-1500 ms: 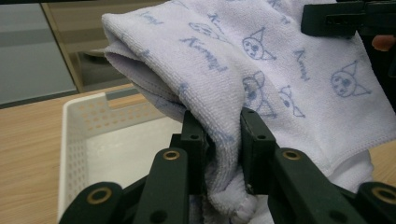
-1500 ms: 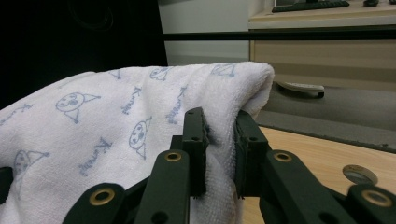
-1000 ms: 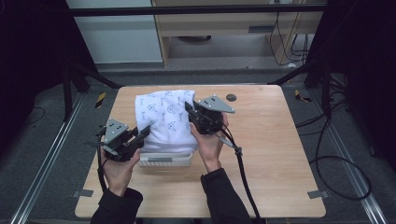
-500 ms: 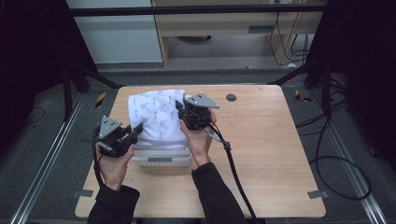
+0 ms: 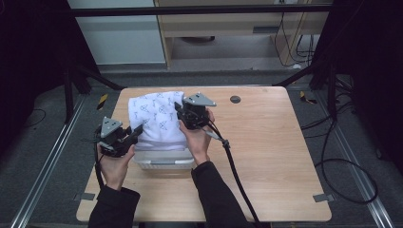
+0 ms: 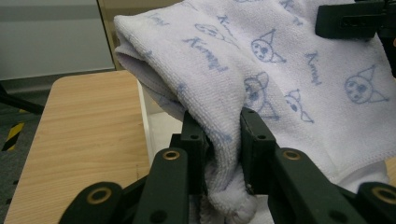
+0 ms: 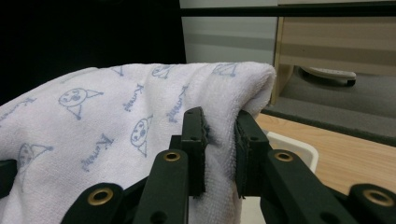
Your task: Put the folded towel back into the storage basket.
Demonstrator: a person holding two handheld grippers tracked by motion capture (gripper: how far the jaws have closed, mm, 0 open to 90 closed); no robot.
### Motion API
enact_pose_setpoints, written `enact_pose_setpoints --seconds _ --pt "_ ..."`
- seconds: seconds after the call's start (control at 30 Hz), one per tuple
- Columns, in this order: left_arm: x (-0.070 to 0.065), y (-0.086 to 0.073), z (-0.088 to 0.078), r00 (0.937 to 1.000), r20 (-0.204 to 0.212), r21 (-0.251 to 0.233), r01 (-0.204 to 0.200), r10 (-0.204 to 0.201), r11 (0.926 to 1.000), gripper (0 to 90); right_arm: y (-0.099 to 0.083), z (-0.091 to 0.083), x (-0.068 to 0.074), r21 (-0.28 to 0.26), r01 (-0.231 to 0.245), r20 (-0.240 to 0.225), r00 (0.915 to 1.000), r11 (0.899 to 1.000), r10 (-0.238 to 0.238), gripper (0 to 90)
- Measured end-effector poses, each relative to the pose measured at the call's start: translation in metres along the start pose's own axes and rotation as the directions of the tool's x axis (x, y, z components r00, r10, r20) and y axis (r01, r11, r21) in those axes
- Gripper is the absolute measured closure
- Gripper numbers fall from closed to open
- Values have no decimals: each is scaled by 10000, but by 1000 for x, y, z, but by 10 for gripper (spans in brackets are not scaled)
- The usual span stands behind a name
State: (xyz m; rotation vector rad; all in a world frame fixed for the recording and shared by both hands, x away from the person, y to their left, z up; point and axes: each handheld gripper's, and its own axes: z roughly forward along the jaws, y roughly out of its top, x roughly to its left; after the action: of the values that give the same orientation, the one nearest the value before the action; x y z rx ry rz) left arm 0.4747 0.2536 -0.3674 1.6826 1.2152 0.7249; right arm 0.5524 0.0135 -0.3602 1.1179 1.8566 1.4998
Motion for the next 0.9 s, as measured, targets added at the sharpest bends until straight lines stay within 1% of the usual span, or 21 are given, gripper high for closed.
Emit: enact_pose_setpoints --seconds 0.17,0.27,0.37,0.43,0.47,0.5,0.57,0.77,0.83,0.87,0.9 --pt "0 -2 6 10000 -21 98 -29 30 9999 731 -5 5 -3 152 13 88 10000 9999 -14 768" --pt "0 -4 11 10000 27 236 -15 14 9997 731 -9 8 -5 237 -75 133 9999 9997 72 767" --pt "-1 -7 18 10000 -28 384 -77 78 9992 731 -13 13 -8 413 -103 197 9998 9991 95 766" --pt "-1 -8 19 10000 -42 403 -89 90 9992 731 -15 14 -9 423 -114 202 9997 9990 105 766" --pt "-1 -10 22 9999 -72 495 -135 139 9987 731 -18 17 -11 526 -210 167 9997 9984 202 765" --pt "-1 -10 22 9999 -72 495 -135 139 9987 731 -18 17 -11 526 -210 167 9997 9984 202 765" --pt "-1 -13 26 9999 -62 642 -142 147 9978 731 -23 21 -14 678 -291 152 9995 9973 281 765" --pt "0 -19 35 9999 0 870 -169 170 9961 730 -30 27 -18 1018 -311 178 9994 9943 295 764" --pt "0 -20 36 9999 -7 899 -159 160 9958 730 -31 29 -18 1061 -265 195 9995 9940 245 764" --pt "1 -22 39 9998 -39 1003 -165 169 9948 730 -34 31 -20 1169 -318 167 9994 9926 300 762" --pt "1 -22 39 9998 -39 1003 -165 169 9948 730 -34 31 -20 1169 -318 167 9994 9926 300 762"
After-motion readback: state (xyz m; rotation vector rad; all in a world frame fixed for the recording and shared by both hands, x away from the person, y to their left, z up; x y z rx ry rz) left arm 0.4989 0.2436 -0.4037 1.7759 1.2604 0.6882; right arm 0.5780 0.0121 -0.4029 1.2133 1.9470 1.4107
